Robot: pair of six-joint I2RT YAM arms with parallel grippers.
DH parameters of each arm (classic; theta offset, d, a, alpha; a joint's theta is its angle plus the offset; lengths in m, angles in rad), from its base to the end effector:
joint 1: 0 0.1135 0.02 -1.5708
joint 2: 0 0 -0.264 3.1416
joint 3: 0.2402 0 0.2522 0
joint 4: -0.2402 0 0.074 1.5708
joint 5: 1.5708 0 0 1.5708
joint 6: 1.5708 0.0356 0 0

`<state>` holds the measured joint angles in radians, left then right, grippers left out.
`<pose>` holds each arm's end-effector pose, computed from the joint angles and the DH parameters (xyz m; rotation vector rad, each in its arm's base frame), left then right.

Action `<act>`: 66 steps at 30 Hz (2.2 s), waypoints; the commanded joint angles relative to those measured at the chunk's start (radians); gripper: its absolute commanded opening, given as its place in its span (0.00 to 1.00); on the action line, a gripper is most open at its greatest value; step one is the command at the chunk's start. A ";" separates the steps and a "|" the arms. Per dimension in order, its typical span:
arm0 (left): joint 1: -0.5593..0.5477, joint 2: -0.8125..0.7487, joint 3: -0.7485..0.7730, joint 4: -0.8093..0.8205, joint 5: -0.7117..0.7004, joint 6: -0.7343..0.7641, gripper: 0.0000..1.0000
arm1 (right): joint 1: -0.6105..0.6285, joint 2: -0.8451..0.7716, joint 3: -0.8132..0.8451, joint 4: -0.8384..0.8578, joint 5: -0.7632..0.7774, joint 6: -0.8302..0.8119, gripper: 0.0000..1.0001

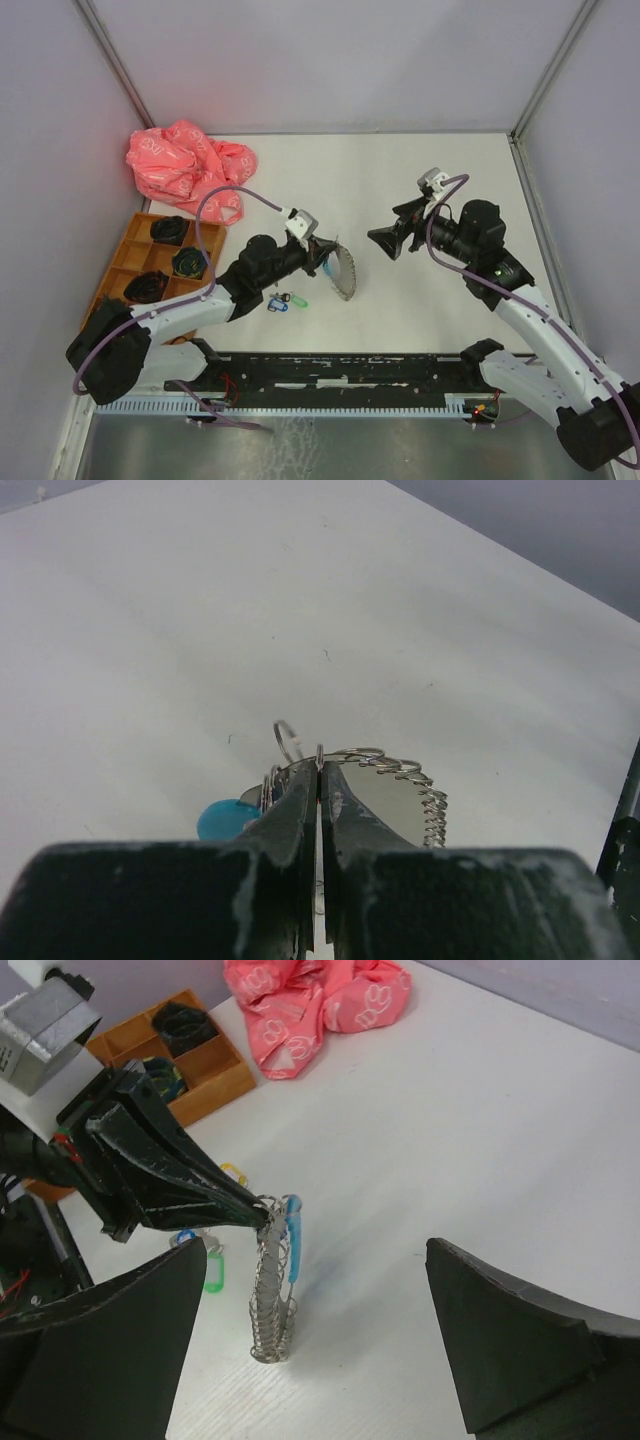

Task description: Put the keys on the keyring

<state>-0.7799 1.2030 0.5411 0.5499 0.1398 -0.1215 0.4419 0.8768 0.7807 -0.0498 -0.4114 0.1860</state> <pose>0.1840 -0.1890 0.2444 0.6662 1.6128 -0.7879 0.1803 0.1011 0.3372 -0.5347 1.6911 0.8120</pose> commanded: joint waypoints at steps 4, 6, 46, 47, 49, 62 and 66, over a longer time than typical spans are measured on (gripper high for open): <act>0.007 -0.035 -0.116 0.385 0.097 0.025 0.03 | 0.008 0.104 -0.035 0.133 -0.292 -0.094 0.93; 0.007 -0.039 -0.127 0.386 0.117 0.040 0.03 | 0.030 0.129 -0.049 0.159 -0.308 -0.129 0.90; 0.007 -0.085 -0.161 0.398 0.312 0.194 0.03 | 0.132 0.371 0.088 0.045 -0.582 -0.567 0.23; 0.007 -0.085 -0.162 0.398 0.314 0.194 0.03 | 0.132 0.372 0.089 0.037 -0.581 -0.572 0.20; 0.007 -0.083 -0.162 0.398 0.317 0.194 0.03 | 0.132 0.373 0.091 0.026 -0.583 -0.585 0.14; 0.008 -0.142 -0.176 0.272 0.253 0.196 0.30 | 0.148 0.371 0.190 -0.260 -0.516 -0.709 0.01; 0.007 -0.157 -0.187 0.235 0.243 0.195 0.34 | 0.167 0.387 0.247 -0.384 -0.442 -0.762 0.01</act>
<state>-0.7734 1.0729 0.3641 0.7944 0.4053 0.0269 0.5915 1.2476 0.9367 -0.3008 -0.9108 -0.4980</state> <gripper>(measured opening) 0.331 0.015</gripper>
